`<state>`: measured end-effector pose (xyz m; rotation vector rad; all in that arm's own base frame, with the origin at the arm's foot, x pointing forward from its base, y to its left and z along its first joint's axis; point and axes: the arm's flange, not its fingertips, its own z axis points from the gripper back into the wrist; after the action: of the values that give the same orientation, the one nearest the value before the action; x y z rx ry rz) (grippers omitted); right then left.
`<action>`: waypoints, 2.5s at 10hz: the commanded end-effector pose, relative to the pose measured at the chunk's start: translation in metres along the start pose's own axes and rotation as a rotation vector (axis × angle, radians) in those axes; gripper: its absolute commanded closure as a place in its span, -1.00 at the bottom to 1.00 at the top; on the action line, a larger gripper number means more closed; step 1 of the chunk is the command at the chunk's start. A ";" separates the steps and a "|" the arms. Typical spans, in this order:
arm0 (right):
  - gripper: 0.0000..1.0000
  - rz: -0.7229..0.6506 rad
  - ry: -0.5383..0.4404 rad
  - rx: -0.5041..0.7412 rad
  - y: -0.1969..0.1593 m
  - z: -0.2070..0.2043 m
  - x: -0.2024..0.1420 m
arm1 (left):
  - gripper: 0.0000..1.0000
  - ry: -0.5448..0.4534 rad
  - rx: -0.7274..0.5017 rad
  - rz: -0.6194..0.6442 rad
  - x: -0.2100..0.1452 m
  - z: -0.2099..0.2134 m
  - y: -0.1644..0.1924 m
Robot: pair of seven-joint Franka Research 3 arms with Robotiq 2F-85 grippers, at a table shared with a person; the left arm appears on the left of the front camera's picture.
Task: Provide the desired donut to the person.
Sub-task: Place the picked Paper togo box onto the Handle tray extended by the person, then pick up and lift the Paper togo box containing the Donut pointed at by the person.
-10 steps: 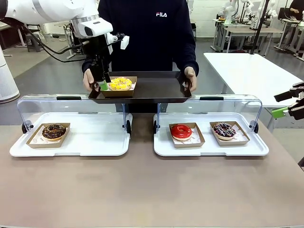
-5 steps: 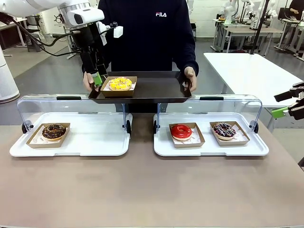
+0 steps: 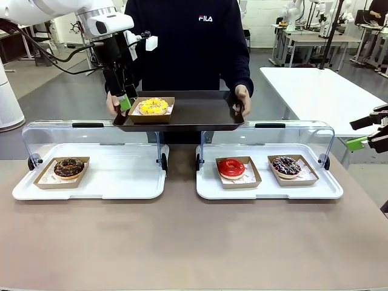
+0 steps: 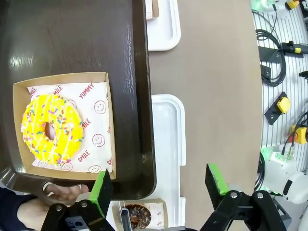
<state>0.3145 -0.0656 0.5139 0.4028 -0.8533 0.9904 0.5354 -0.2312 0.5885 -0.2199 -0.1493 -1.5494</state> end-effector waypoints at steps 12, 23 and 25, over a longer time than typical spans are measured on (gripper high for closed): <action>-1.00 0.007 -0.034 0.011 -0.002 -0.002 0.000 | -1.00 -0.150 -0.047 0.083 -0.080 0.011 -0.088; -1.00 0.007 -0.034 0.011 -0.002 -0.002 0.000 | -1.00 -0.611 0.414 0.390 -0.281 -0.028 -0.215; -1.00 0.007 -0.034 0.011 -0.002 -0.002 0.000 | -1.00 -0.593 0.420 0.384 -0.289 -0.020 -0.210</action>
<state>0.3145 -0.0657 0.5144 0.4015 -0.8529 0.9905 0.3237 0.0446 0.5255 -0.3678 -0.8325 -0.9772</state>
